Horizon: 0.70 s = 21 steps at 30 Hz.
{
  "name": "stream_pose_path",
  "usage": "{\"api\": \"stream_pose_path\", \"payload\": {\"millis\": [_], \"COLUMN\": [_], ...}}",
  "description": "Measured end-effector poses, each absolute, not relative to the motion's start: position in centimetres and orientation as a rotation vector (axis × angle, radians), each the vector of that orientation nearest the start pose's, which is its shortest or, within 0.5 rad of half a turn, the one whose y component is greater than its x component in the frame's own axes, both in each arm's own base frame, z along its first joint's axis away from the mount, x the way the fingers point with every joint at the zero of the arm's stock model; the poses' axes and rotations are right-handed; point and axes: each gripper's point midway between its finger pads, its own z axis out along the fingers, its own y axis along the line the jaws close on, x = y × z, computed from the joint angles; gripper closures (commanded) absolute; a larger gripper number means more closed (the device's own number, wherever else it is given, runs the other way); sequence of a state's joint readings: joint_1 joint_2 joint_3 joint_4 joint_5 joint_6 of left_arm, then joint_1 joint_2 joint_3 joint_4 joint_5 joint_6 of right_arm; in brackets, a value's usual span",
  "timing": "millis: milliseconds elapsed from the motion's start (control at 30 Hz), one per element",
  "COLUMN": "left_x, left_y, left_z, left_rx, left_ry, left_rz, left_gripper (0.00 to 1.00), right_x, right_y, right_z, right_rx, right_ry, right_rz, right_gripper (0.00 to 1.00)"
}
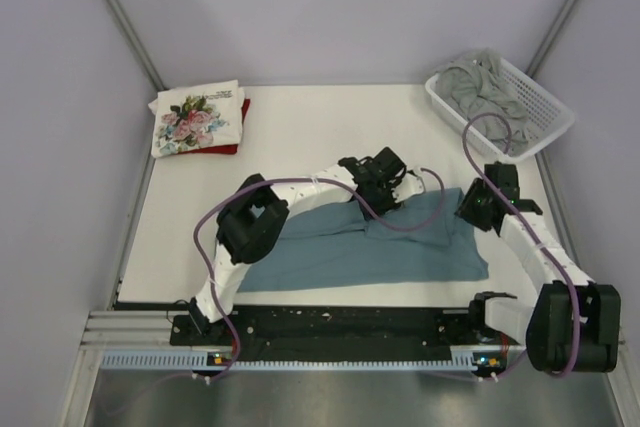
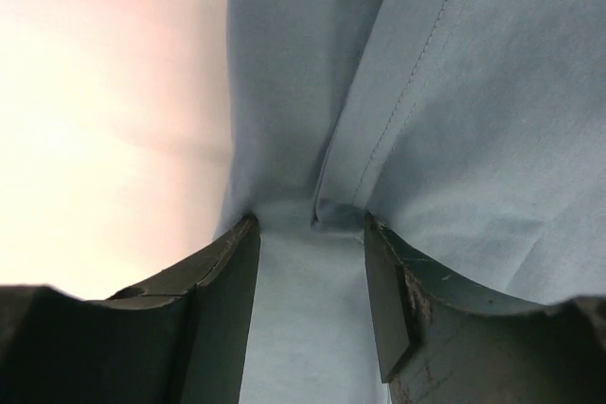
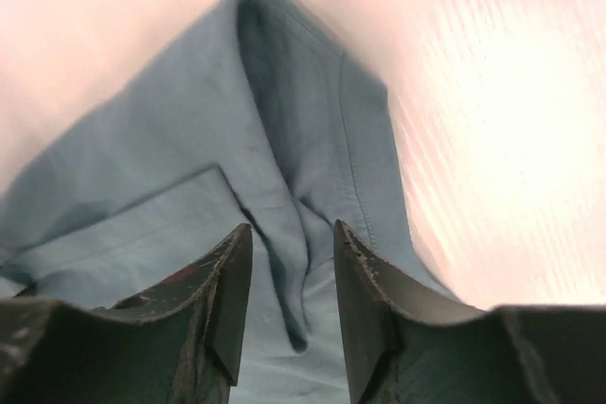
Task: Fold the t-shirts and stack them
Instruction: Fold the other side of the tshirt into a rectangle
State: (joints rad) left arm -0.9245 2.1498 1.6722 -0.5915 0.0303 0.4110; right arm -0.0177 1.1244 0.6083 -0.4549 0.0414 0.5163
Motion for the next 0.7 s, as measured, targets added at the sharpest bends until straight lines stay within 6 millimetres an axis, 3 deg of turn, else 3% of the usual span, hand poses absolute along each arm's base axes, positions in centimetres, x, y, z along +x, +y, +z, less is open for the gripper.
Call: {"api": "stream_pose_path", "payload": {"millis": [67,167,233,367,467,600,700], "left_x": [30.7,30.2,29.4,27.7,26.8,25.7,24.5], "left_y": [-38.8,-39.3,-40.0,-41.2,-41.4,-40.9,-39.7], "left_z": [4.4,6.4,8.2,10.0,8.6,5.5,3.1], "left_rx": [1.645,1.617,1.599,1.596,1.617,1.664,1.704], "left_ry": [2.079,2.065,2.036,1.996,2.024,2.091,2.156], "left_rz": [-0.212,-0.276,-0.360,-0.504,-0.557,-0.579,-0.583], "left_gripper": [0.48,0.64,0.74,0.77,0.77,0.76,0.74], "right_x": [26.7,27.4,27.6,27.2,25.7,23.0,23.0], "right_y": [0.6,1.1,2.1,4.9,6.1,5.7,4.8], "right_z": [6.9,9.0,9.6,8.8,6.1,2.1,2.0], "right_rx": [0.689,0.661,0.639,0.611,0.647,0.785,0.870], "right_ry": [2.423,2.369,2.357,2.399,2.478,2.590,2.547], "right_rz": [0.143,0.175,0.219,0.384,0.453,0.469,0.480], "right_gripper": [0.77,0.99,1.00,1.00,1.00,1.00,1.00]}}
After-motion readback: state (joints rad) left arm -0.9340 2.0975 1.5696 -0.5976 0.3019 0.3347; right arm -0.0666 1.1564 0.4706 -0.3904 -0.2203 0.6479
